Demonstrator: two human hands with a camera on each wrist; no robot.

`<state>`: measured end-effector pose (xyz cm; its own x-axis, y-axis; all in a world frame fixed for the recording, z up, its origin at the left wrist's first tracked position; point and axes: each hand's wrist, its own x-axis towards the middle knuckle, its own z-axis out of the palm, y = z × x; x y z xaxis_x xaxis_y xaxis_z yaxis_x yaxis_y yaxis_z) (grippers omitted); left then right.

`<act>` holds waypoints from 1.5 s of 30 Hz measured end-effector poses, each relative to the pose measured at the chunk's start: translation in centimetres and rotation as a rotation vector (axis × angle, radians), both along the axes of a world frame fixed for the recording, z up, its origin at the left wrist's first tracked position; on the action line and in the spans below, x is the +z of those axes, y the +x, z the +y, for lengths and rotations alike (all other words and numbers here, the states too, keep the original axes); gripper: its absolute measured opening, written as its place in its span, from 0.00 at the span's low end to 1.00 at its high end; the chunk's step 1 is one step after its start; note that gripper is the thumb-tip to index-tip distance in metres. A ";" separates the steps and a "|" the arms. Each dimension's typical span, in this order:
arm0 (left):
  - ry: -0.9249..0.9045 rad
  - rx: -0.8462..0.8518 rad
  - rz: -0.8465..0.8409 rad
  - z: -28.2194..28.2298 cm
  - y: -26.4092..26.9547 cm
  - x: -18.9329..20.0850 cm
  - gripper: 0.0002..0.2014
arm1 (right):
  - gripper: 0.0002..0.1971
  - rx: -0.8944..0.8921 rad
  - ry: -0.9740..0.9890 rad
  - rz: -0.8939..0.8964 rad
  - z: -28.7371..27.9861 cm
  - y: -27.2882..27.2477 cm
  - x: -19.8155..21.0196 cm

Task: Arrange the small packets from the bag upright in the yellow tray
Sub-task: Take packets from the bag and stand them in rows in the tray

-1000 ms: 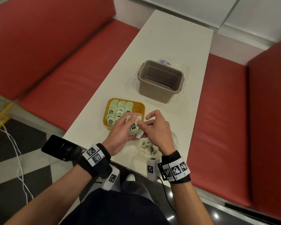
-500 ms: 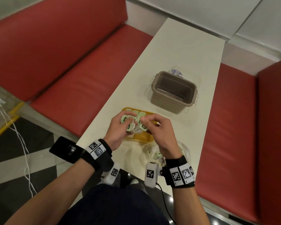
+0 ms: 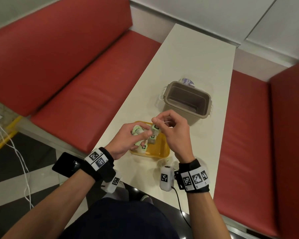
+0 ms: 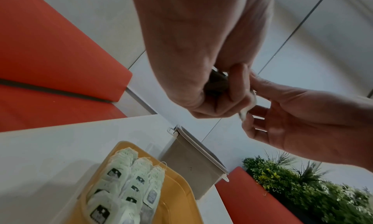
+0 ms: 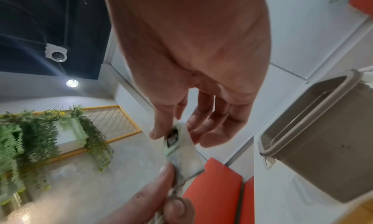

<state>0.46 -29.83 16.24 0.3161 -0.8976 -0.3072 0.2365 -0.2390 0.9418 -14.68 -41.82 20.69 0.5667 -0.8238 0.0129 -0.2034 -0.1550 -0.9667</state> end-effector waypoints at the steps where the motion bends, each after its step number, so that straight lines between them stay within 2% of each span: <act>1: 0.002 0.011 -0.014 0.0 0.2 0.1 0.11 | 0.08 0.015 0.005 -0.009 0.1 0.0 0.0; 6: -0.010 0.041 -0.094 0.3 1.3 0.0 0.10 | 0.05 0.087 -0.050 0.090 0.1 -0.7 -0.9; 12: -0.003 0.037 -0.097 0.4 1.6 -0.4 0.09 | 0.07 0.037 0.082 -0.125 1.1 -1.1 -1.4; 17: -0.036 -0.005 -0.068 0.2 1.1 -0.5 0.13 | 0.07 -0.030 0.170 -0.277 1.9 -1.0 -2.1; 21: -0.063 -0.034 -0.088 0.2 0.6 0.0 0.14 | 0.07 -0.010 0.149 -0.258 2.0 -1.2 -2.4; 24: -0.069 0.021 -0.091 0.1 0.4 -0.5 0.10 | 0.05 0.009 0.101 -0.240 2.3 -1.3 -2.1; 28: -0.051 0.044 -0.088 0.0 -0.1 -0.8 0.11 | 0.04 0.015 0.040 -0.239 2.7 -1.3 -1.7; 32: -0.053 0.067 -0.067 0.0 -0.3 -1.1 0.09 | 0.13 0.006 0.009 -0.139 2.5 -1.5 -2.5; 35: -0.042 0.108 -0.044 0.3 0.1 -1.7 0.08 | 0.09 -0.034 -0.019 -0.048 1.8 -1.6 -4.0; 39: 0.040 0.243 -0.041 1.2 1.6 -4.1 0.08 | 0.10 -0.057 -0.115 0.211 0.9 -1.4 -7.7; 45: 0.209 0.320 -0.123 3.3 3.4 -8.9 0.09 | 0.16 0.093 -0.014 0.563 1.0 1.0 -13.7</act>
<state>3.85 -26.48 7.36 0.6154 -0.6698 -0.4155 0.2186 -0.3614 0.9064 -13.70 -40.80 6.96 0.5595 -0.7721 -0.3015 -0.6714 -0.2090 -0.7110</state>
